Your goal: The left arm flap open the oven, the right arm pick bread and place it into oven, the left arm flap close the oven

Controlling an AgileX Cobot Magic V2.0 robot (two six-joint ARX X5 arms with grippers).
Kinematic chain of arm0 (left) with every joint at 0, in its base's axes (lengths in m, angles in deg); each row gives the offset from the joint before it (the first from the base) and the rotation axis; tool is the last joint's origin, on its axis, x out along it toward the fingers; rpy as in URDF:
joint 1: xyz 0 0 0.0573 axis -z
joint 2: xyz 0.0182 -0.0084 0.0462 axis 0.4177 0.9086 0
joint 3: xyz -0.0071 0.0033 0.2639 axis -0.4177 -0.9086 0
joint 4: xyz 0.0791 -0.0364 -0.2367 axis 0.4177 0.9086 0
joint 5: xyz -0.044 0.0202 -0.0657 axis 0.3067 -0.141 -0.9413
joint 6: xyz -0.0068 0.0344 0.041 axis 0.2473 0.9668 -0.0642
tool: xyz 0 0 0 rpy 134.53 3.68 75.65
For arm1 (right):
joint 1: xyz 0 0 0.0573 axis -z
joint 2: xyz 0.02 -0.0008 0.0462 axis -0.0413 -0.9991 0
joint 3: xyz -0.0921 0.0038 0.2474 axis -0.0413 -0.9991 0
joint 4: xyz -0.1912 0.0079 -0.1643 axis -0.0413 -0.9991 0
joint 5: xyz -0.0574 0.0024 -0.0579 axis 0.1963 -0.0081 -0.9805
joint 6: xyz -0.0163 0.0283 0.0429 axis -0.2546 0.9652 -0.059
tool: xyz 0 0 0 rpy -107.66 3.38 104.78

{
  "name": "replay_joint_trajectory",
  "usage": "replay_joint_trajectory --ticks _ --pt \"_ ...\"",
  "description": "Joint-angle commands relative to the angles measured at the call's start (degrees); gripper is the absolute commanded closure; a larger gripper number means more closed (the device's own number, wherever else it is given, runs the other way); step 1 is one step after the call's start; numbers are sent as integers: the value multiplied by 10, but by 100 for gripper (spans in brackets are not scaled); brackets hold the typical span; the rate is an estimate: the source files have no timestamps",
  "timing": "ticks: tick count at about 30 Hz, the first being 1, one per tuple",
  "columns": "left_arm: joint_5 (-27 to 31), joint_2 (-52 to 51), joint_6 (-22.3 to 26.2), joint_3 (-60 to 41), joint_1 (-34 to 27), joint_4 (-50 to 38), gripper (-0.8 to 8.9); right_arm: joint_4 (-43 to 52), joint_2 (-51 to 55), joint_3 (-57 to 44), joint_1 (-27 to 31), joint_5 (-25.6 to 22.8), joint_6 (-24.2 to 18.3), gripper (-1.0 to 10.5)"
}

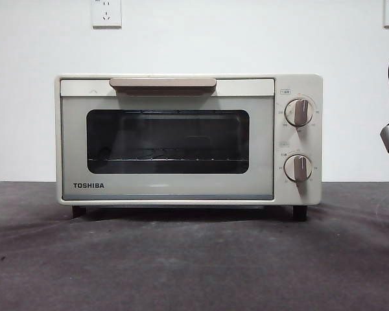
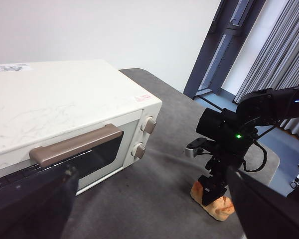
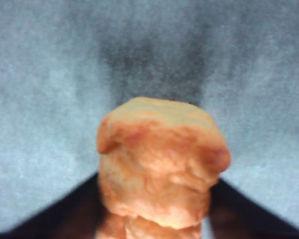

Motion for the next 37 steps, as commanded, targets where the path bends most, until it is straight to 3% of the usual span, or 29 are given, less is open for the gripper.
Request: replay_joint_trajectory --ticks 1,7,13,18,23,25,29,37 --pt "14 1 1 12 2 -2 345 2 -6 5 -2 1 -14 821" --pt "27 16 -1 12 2 17 366 -30 49 34 -2 19 -20 920" --pt "28 50 -1 12 2 16 428 -89 158 73 -2 57 -29 920" --pt "28 95 4 12 2 15 535 -84 271 82 -2 103 -33 920" --pt "28 160 3 32 2 16 756 -63 383 82 -2 152 -33 920" --pt "28 190 3 46 3 16 791 -51 422 82 -2 166 -32 920" --pt "39 252 13 83 11 19 797 -38 492 82 -2 174 -30 920" --pt "106 402 98 211 57 72 798 -34 581 82 -2 174 -12 919"
